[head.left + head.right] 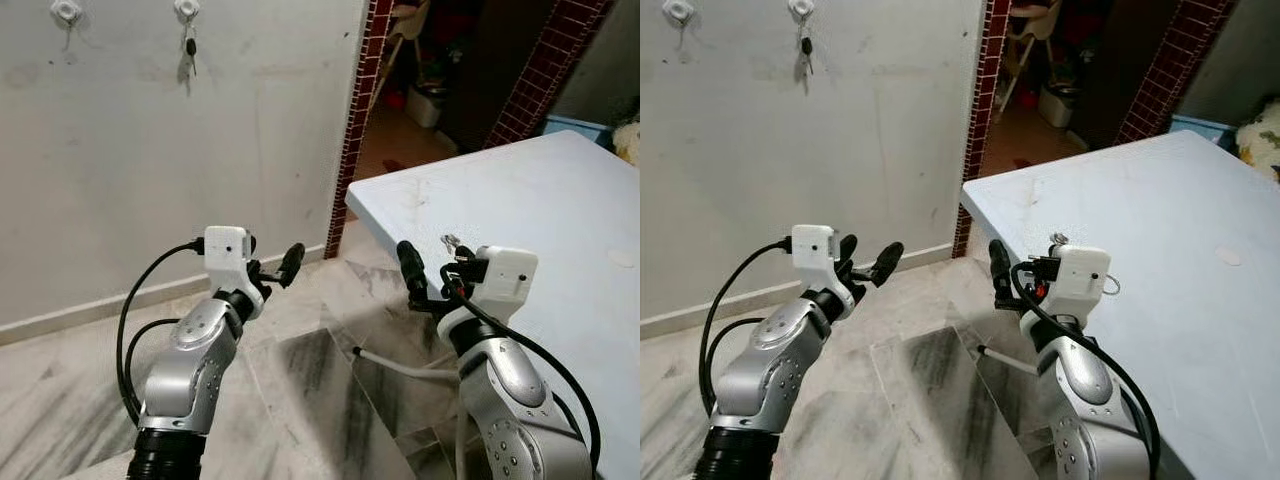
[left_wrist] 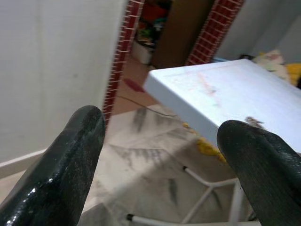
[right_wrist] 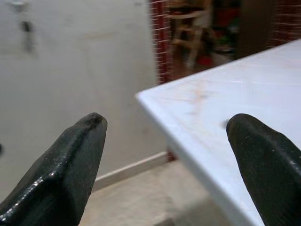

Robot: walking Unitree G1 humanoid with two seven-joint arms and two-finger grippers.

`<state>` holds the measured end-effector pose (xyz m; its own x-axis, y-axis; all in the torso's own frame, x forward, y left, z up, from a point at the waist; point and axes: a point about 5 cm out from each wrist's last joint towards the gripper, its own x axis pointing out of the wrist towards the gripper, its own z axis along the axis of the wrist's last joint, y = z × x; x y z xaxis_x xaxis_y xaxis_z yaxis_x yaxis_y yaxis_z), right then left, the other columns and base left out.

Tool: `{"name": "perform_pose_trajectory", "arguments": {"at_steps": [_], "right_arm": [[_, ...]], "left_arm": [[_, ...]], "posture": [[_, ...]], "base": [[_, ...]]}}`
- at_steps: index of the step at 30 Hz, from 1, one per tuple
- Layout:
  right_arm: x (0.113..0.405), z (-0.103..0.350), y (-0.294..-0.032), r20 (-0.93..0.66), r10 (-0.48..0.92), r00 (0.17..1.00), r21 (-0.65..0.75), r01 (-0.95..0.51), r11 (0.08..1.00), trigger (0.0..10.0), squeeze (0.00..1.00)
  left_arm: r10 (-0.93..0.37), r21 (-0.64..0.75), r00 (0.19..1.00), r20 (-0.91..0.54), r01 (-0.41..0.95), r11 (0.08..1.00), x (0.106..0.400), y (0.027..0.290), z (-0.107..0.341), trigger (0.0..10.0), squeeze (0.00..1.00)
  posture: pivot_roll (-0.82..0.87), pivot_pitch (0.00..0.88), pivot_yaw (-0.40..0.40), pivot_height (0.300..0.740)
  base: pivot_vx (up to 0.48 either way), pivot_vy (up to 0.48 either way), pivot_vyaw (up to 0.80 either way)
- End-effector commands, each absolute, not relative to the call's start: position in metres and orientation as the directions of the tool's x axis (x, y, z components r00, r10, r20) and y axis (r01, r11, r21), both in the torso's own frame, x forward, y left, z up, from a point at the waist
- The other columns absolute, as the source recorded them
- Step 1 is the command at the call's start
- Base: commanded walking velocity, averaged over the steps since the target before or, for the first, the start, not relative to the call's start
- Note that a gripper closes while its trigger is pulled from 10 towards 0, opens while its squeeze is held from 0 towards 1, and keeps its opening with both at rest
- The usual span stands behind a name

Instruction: Hang keys on a hook

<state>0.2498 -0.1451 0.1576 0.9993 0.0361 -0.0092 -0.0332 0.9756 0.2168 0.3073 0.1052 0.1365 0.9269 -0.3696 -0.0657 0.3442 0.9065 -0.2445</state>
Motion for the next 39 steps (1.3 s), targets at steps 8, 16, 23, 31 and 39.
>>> {"name": "perform_pose_trajectory", "arguments": {"at_steps": [8,16,23,31,39], "right_arm": [[0.251,0.147,-0.175,-0.076,-0.169,0.983,0.211,0.181,0.960,10.0,0.00],[0.245,0.142,-0.164,-0.107,-0.132,0.985,0.216,0.153,0.964,10.0,0.00],[0.248,0.147,-0.164,-0.093,-0.128,0.987,0.212,0.145,0.967,10.0,0.00],[0.246,0.148,-0.160,-0.095,-0.123,0.988,0.219,0.141,0.966,10.0,0.00],[0.250,0.155,-0.168,-0.063,-0.132,0.989,0.202,0.142,0.969,10.0,0.00]], "left_arm": [[-0.375,-0.225,0.922,-0.094,0.347,0.910,0.309,0.109,0.136,10.0,0.00],[-0.399,-0.234,0.913,-0.089,0.370,0.899,0.313,0.107,0.138,10.0,0.00],[-0.403,-0.231,0.910,-0.101,0.372,0.899,0.314,0.107,0.136,10.0,0.00],[-0.407,-0.231,0.908,-0.102,0.376,0.897,0.315,0.108,0.137,10.0,0.00],[-0.413,-0.249,0.902,-0.126,0.374,0.893,0.315,0.101,0.129,10.0,0.00]], "posture": [[0.02,0.000,-0.055,0.740],[0.00,0.000,-0.034,0.740],[-0.01,0.000,-0.030,0.740],[-0.01,0.000,-0.029,0.740],[-0.09,0.000,0.006,0.740]], "base": [[0.000,0.000,-0.79],[0.000,0.000,-0.79],[0.213,0.000,-0.80],[0.385,0.000,-0.80],[0.082,0.000,-0.76]]}}
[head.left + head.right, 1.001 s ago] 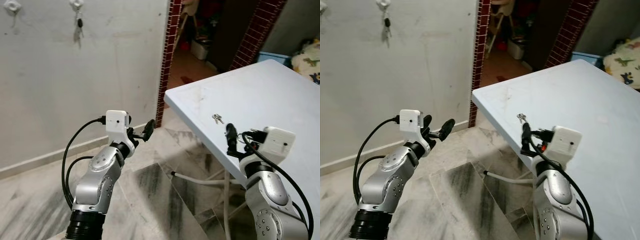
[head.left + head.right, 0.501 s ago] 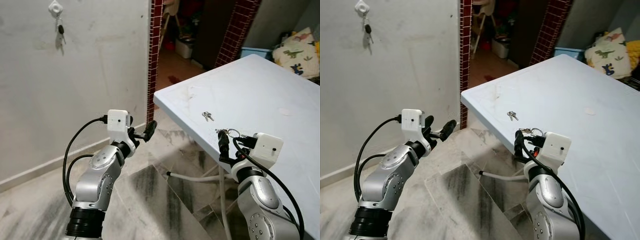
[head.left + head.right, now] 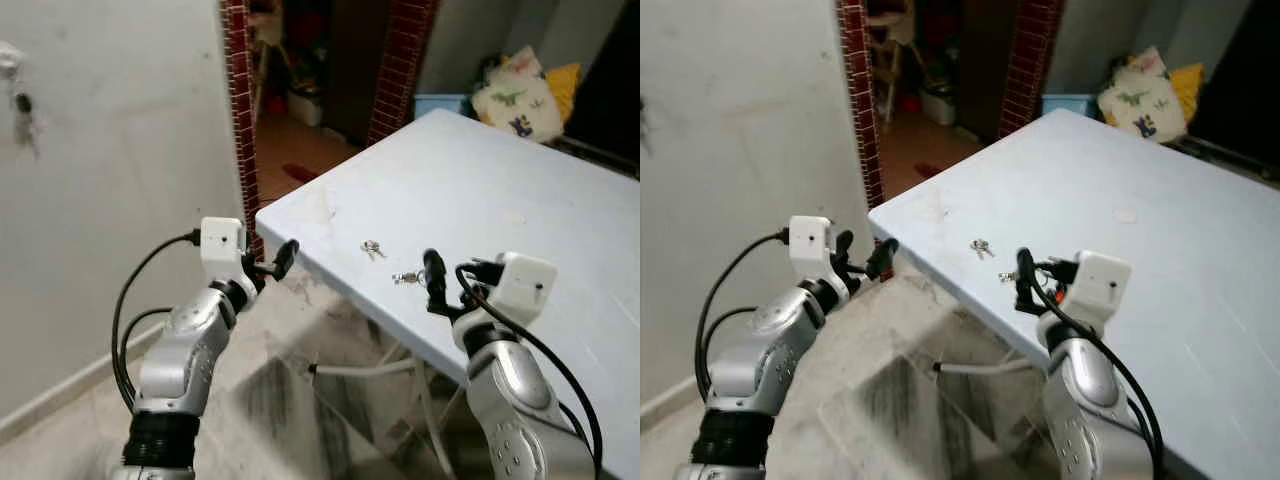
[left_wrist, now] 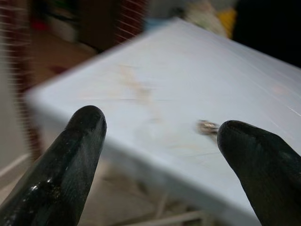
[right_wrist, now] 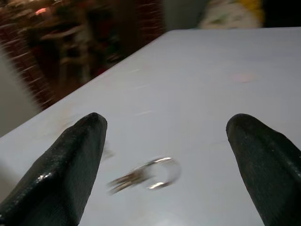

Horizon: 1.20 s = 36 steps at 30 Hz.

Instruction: Hang keys on a hook

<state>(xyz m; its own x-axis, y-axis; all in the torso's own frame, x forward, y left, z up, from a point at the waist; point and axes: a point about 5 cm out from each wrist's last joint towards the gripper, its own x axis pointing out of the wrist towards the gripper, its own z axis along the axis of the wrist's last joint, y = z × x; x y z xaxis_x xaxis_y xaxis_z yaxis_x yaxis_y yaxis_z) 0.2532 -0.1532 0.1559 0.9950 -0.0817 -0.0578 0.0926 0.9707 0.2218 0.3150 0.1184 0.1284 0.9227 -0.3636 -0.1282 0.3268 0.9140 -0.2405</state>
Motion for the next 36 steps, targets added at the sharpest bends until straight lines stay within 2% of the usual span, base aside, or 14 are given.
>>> {"name": "perform_pose_trajectory", "arguments": {"at_steps": [1,11,19,28,36], "right_arm": [[0.250,0.155,-0.169,-0.062,-0.134,0.989,0.202,0.144,0.969,10.0,0.00],[0.251,0.159,-0.164,-0.046,-0.117,0.992,0.199,0.124,0.972,10.0,0.00],[0.247,0.147,-0.163,-0.114,-0.077,0.990,0.193,0.098,0.976,10.0,0.00],[0.255,0.147,-0.171,-0.149,-0.085,0.985,0.171,0.111,0.979,10.0,0.00],[0.258,0.146,-0.170,-0.162,-0.046,0.986,0.172,0.074,0.982,10.0,0.00]], "left_arm": [[-0.415,-0.248,0.901,-0.126,0.376,0.893,0.315,0.100,0.129,10.0,0.00],[-0.393,-0.240,0.913,-0.109,0.359,0.902,0.323,0.103,0.134,10.0,0.00],[-0.286,-0.234,0.954,-0.091,0.259,0.937,0.328,0.113,0.141,10.0,0.00],[-0.221,-0.206,0.968,-0.115,0.195,0.959,0.320,0.119,0.131,10.0,0.00],[-0.205,-0.214,0.971,-0.120,0.176,0.961,0.315,0.122,0.130,10.0,0.00]], "posture": [[-0.09,0.000,0.006,0.740],[-0.07,0.000,0.016,0.740],[-0.03,0.000,-0.045,0.740],[-0.02,0.000,-0.071,0.740],[0.00,0.000,-0.082,0.740]], "base": [[0.000,0.000,-0.52],[0.000,0.000,0.00],[0.000,0.000,0.00],[0.000,0.000,0.00],[0.000,-0.361,0.00]]}}
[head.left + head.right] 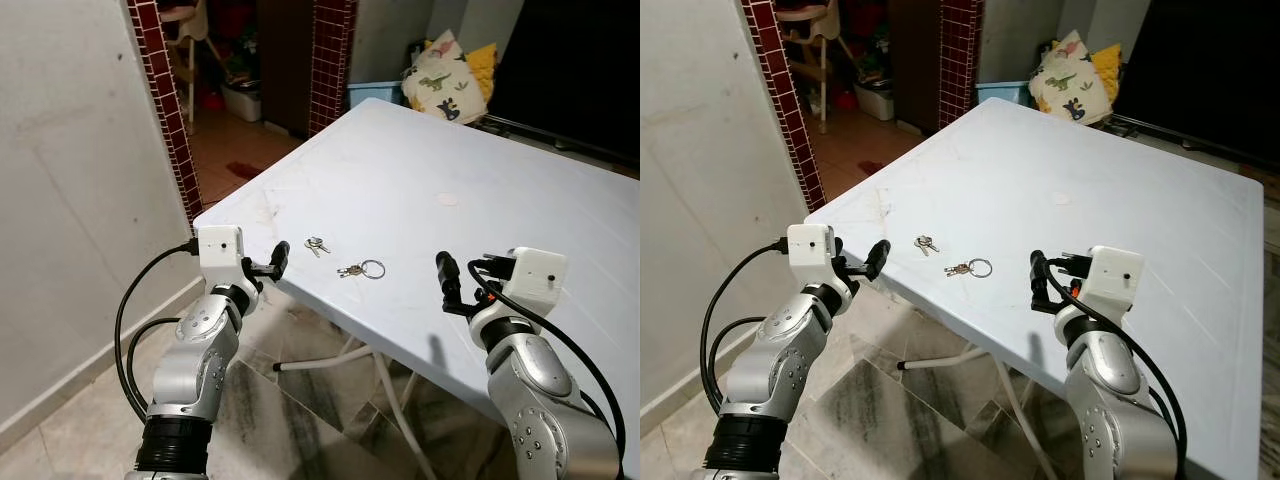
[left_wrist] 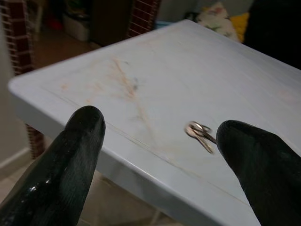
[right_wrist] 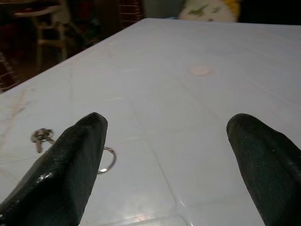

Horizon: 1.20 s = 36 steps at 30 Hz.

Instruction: Hang keys on a hook

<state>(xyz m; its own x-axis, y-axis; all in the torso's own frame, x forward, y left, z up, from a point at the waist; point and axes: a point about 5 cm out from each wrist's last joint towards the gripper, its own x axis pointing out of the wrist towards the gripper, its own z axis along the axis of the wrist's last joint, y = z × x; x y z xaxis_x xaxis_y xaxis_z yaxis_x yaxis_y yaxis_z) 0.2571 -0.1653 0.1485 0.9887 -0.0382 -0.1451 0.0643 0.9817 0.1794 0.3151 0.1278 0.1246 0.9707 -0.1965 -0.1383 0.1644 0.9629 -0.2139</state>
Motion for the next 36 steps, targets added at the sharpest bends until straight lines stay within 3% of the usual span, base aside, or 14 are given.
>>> {"name": "perform_pose_trajectory", "arguments": {"at_steps": [1,8,15,22,30,35,36], "right_arm": [[0.257,0.146,-0.170,-0.165,-0.049,0.985,0.175,0.078,0.982,10.0,0.00],[0.255,0.142,-0.169,-0.182,-0.047,0.982,0.187,0.081,0.979,10.0,0.00],[0.257,0.139,-0.168,-0.196,-0.036,0.980,0.209,0.078,0.975,10.0,0.00],[0.261,0.134,-0.167,-0.232,-0.009,0.973,0.232,0.064,0.971,10.0,0.00],[0.275,0.135,-0.160,-0.218,0.012,0.976,0.250,0.044,0.967,10.0,0.00],[0.292,0.137,-0.144,-0.198,0.124,0.972,0.266,-0.069,0.962,10.0,0.00],[0.301,0.137,-0.130,-0.195,0.206,0.959,0.267,-0.150,0.952,10.0,0.00]], "left_arm": [[-0.204,-0.214,0.972,-0.120,0.176,0.961,0.314,0.123,0.131,10.0,0.00],[-0.198,-0.208,0.973,-0.121,0.170,0.963,0.311,0.128,0.131,10.0,0.00],[-0.177,-0.203,0.977,-0.117,0.151,0.968,0.312,0.133,0.134,10.0,0.00],[-0.066,-0.107,0.979,-0.193,0.046,0.993,0.306,0.155,0.120,10.0,0.00],[-0.082,-0.089,0.977,-0.196,0.066,0.994,0.306,0.160,0.123,10.0,0.00],[-0.067,-0.062,0.976,-0.207,0.055,0.997,0.309,0.162,0.123,10.0,0.00],[-0.058,-0.050,0.974,-0.220,0.048,0.998,0.310,0.161,0.122,10.0,0.00]], "posture": [[0.01,0.000,-0.082,0.740],[0.02,0.000,-0.080,0.740],[0.03,0.000,-0.080,0.740],[0.05,0.000,-0.074,0.740],[0.08,0.000,-0.053,0.740],[0.08,0.000,-0.050,0.740],[0.09,0.000,-0.052,0.740]], "base": [[0.000,-0.394,0.00],[0.000,-0.409,0.00],[0.000,0.000,0.00],[0.000,0.000,0.00],[0.000,0.000,0.00],[0.000,0.000,0.00],[0.000,0.000,0.00]]}}
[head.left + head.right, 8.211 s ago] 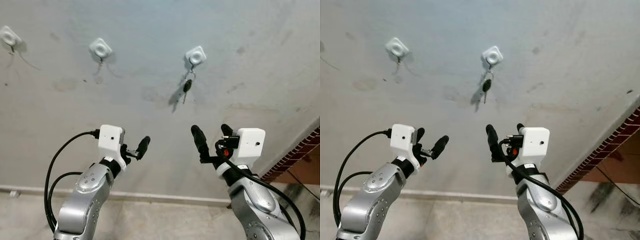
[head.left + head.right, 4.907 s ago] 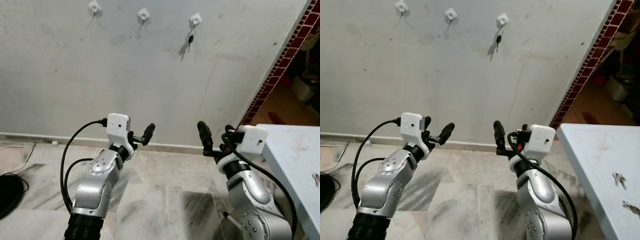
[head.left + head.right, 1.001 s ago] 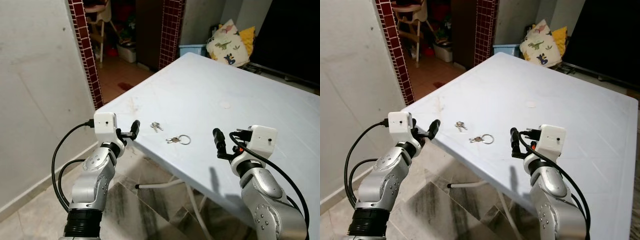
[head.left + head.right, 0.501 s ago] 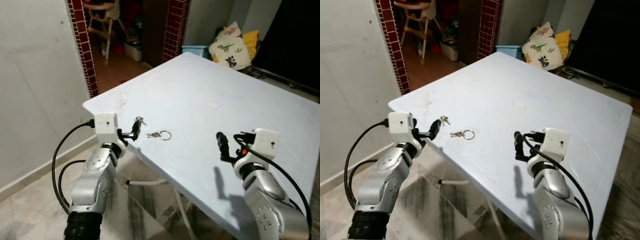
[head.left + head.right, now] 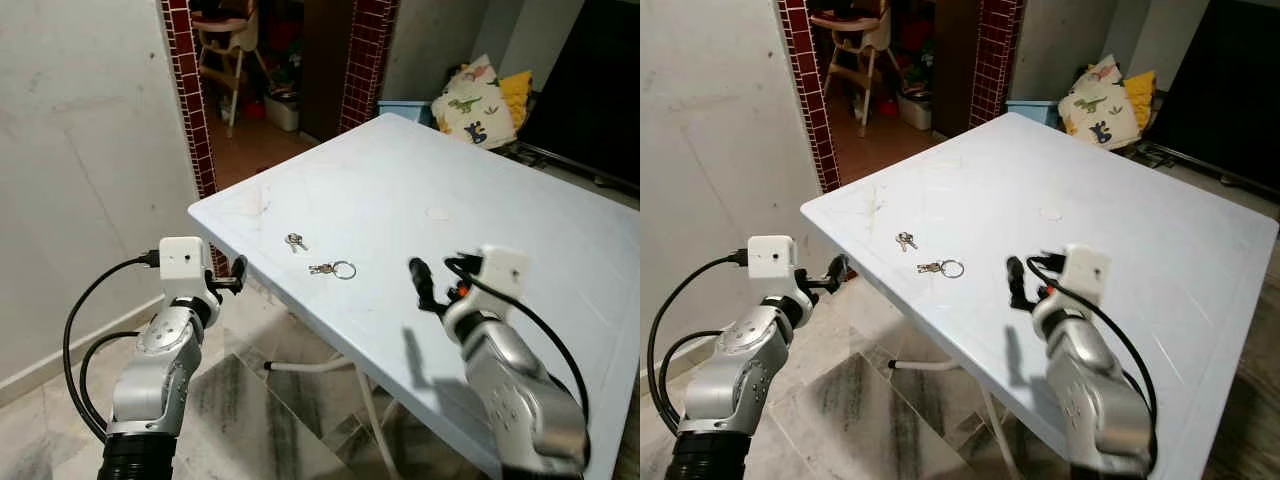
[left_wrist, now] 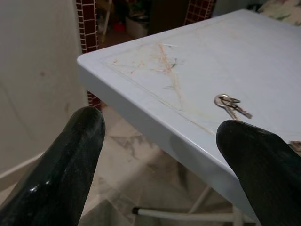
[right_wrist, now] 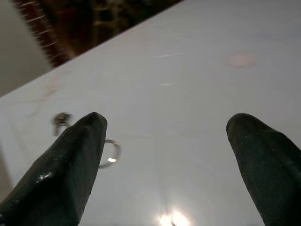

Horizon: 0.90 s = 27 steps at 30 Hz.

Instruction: Hang keys on a hook

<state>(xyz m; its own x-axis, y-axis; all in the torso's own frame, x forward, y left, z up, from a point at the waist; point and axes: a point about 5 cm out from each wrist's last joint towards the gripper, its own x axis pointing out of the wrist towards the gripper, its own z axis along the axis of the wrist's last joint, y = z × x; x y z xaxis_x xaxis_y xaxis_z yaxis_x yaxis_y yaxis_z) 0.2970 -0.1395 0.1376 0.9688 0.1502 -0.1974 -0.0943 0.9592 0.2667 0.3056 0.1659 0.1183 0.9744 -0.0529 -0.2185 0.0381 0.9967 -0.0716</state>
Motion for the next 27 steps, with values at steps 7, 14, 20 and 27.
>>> {"name": "perform_pose_trajectory", "arguments": {"at_steps": [7,14,20,27], "right_arm": [[0.327,0.122,-0.107,-0.272,0.273,0.923,0.222,-0.216,0.951,10.0,0.00],[0.345,0.108,-0.101,-0.307,0.195,0.931,0.196,-0.139,0.971,10.0,0.00],[0.357,0.096,-0.089,-0.333,0.212,0.919,0.287,-0.116,0.951,10.0,0.00],[0.361,0.094,-0.081,-0.342,0.240,0.908,0.253,-0.157,0.955,10.0,0.00]], "left_arm": [[-0.106,-0.055,0.938,-0.331,0.092,0.994,0.293,0.159,0.104,10.0,0.00],[-0.187,-0.067,0.918,-0.350,0.174,0.982,0.277,0.156,0.103,10.0,0.00],[-0.251,-0.084,0.904,-0.346,0.237,0.968,0.274,0.151,0.110,10.0,0.00],[-0.271,-0.090,0.902,-0.335,0.256,0.962,0.269,0.149,0.115,10.0,0.00]], "posture": [[0.12,0.000,-0.060,0.740],[0.19,0.010,-0.065,0.740],[0.23,0.021,-0.061,0.740],[0.26,0.030,-0.063,0.740]], "base": [[0.000,0.000,0.00],[0.000,0.000,0.00],[0.000,0.000,0.00],[0.000,0.000,0.00]]}}
